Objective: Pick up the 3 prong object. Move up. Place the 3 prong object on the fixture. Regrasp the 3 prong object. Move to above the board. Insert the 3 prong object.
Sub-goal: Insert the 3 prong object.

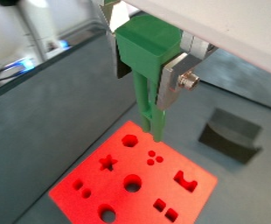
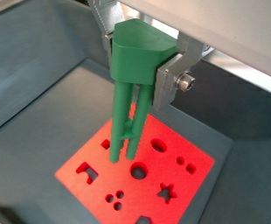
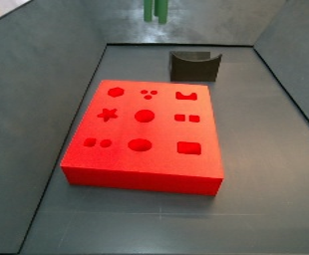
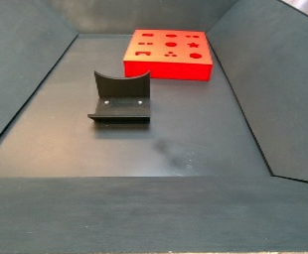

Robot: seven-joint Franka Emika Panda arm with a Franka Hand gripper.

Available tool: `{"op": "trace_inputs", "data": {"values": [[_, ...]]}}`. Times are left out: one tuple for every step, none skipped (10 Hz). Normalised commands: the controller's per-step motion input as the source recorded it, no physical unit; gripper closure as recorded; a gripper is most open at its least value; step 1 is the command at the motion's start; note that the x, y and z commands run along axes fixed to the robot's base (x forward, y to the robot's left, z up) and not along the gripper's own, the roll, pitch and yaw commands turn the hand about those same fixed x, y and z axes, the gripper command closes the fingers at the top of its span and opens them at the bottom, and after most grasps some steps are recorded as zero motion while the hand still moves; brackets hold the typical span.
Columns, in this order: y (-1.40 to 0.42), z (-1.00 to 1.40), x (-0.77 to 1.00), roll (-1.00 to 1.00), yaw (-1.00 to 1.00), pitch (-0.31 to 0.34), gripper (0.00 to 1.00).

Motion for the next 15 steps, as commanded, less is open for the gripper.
{"op": "trace_inputs", "data": {"values": [[0.10,-0.47,0.00,-0.19,-0.69,-0.014,1.00],[0.20,-0.49,0.00,-0.29,-0.51,-0.060,1.00],[0.34,-0.37,0.00,-0.36,-0.35,-0.109,1.00],[0.41,-0.32,0.00,-0.40,-0.26,-0.124,1.00],[0.46,-0.35,0.00,-0.38,-0.23,-0.097,1.00],[0.50,-0.43,0.03,-0.35,-0.23,-0.054,1.00],[0.30,-0.54,0.21,-0.25,-0.47,0.000,1.00],[0.05,-0.54,0.35,-0.15,-0.79,0.000,1.00],[0.03,-0.69,0.20,-0.07,-0.92,0.000,1.00],[0.01,-0.70,0.14,-0.06,-0.95,0.000,1.00],[0.08,-0.65,0.13,-0.05,-0.89,0.000,1.00],[0.49,-0.31,-0.28,-0.13,-0.31,0.000,1.00],[0.00,0.00,0.00,0.00,0.00,-0.019,1.00],[0.00,-0.09,0.00,0.02,0.00,0.000,1.00],[0.26,-0.20,-0.12,0.00,-0.69,-0.003,1.00]]}}
